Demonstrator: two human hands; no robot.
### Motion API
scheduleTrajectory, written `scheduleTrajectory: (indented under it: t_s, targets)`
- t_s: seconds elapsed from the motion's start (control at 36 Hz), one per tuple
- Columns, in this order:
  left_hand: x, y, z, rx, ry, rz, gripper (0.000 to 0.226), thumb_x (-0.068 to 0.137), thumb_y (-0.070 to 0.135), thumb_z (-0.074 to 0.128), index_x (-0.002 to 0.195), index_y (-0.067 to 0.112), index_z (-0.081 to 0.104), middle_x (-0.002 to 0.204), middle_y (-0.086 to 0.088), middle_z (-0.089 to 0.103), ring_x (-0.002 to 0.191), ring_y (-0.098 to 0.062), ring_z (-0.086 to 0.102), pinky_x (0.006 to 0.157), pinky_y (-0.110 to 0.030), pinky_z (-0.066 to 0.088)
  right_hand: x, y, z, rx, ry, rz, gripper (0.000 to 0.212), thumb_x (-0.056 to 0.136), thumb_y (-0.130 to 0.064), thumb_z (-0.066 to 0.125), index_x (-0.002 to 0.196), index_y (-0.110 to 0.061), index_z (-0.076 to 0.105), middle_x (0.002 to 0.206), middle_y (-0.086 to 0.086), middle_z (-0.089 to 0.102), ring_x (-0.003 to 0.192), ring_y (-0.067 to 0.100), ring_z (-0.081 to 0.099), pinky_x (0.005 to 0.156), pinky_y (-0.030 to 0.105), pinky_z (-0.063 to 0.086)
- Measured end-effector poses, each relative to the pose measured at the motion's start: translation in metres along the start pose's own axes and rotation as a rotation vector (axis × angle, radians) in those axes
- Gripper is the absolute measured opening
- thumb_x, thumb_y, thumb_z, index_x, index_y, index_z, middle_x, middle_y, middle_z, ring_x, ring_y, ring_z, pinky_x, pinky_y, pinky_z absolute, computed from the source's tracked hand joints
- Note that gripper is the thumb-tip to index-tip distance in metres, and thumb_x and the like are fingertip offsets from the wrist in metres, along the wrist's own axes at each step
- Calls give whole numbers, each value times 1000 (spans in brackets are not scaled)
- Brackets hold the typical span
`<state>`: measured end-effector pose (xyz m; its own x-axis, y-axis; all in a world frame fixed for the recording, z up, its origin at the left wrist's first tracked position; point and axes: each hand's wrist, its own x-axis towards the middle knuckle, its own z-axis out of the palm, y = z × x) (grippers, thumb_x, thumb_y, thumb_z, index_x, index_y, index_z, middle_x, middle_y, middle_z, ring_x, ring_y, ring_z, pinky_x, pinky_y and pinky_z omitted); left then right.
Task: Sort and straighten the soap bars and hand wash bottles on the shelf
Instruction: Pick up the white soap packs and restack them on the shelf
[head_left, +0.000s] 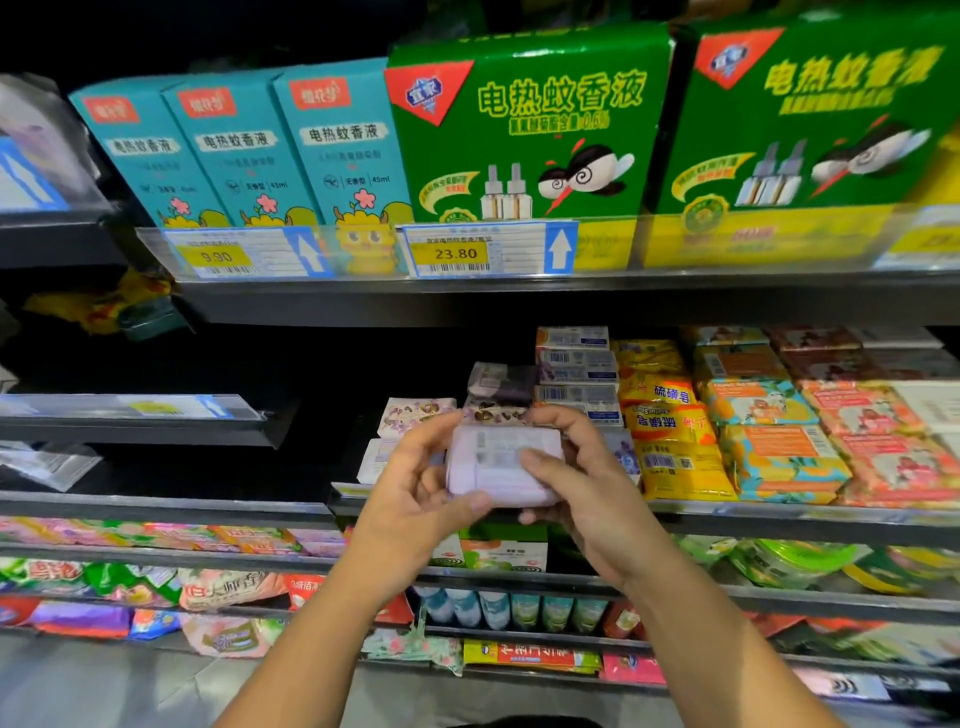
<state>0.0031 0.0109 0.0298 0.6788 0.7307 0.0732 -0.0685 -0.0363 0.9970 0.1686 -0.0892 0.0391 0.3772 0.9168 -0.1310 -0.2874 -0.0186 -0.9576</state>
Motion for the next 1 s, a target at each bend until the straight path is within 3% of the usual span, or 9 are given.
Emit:
scheduleTrajectory:
  t_s: [0.06,0.14,0.28,0.33,0.42,0.56,0.69,0.86,1.0]
  targets:
    - [-1,2,-2,41,-61,-44,84,72,-9,81,137,29,47,121,10,63,107,-13,66,81,-28,57,-1,-4,-2,59,-7,20,22,99,-13,58,109,-30,66,116,1,68,89,25,71,57,30,55]
    - [4,8,-2,198,-17,5,77,67,-2,83,130,29,51,114,12,64,101,-5,65,80,-24,55,-2,-6,-6,195,-85,92,17,99,-14,58,113,-20,66,111,15,71,69,31,68,50,27,54]
    - [11,17,-3,120,36,46,57,64,-10,74,115,6,52,101,18,71,90,3,66,71,-14,53,-2,-2,-11,264,-300,22,58,68,-19,90,120,-22,68,114,20,70,75,29,72,64,29,60]
    - [9,18,-2,83,24,53,54,67,-25,68,112,0,51,101,8,71,87,3,67,69,-14,53,0,-3,-9,119,-264,-22,49,71,-10,84,114,-29,70,115,16,71,78,30,72,66,32,59]
    - [8,15,2,37,47,63,49,71,-28,63,111,-1,50,92,12,73,83,1,68,68,-14,54,2,-3,-5,-25,-159,-114,38,76,-18,80,112,-26,71,109,5,73,92,23,71,73,31,58]
    - [10,13,12,0,131,83,44,73,1,70,114,6,53,97,-1,68,87,-5,69,75,-18,54,1,-4,-4,-106,-20,-113,36,77,-31,79,111,-21,70,106,0,75,101,16,70,89,34,58]
    - [10,11,11,-7,88,41,48,82,9,75,123,15,53,105,-8,68,94,-12,70,73,-22,57,3,-8,-1,-13,49,-66,29,78,-35,72,105,-26,66,99,6,70,79,20,71,62,34,58]
    - [6,9,-2,104,-84,-26,92,62,3,89,139,31,47,133,-5,60,110,-19,67,83,-30,58,4,-14,-1,130,64,-7,15,86,-33,65,99,-26,65,102,9,74,65,35,70,38,26,45]
    - [8,11,-6,266,-41,180,74,74,18,84,134,50,54,149,9,43,134,-15,50,102,-35,51,5,-16,1,189,-77,25,30,82,-38,64,105,-20,70,107,19,72,60,30,67,38,27,47]
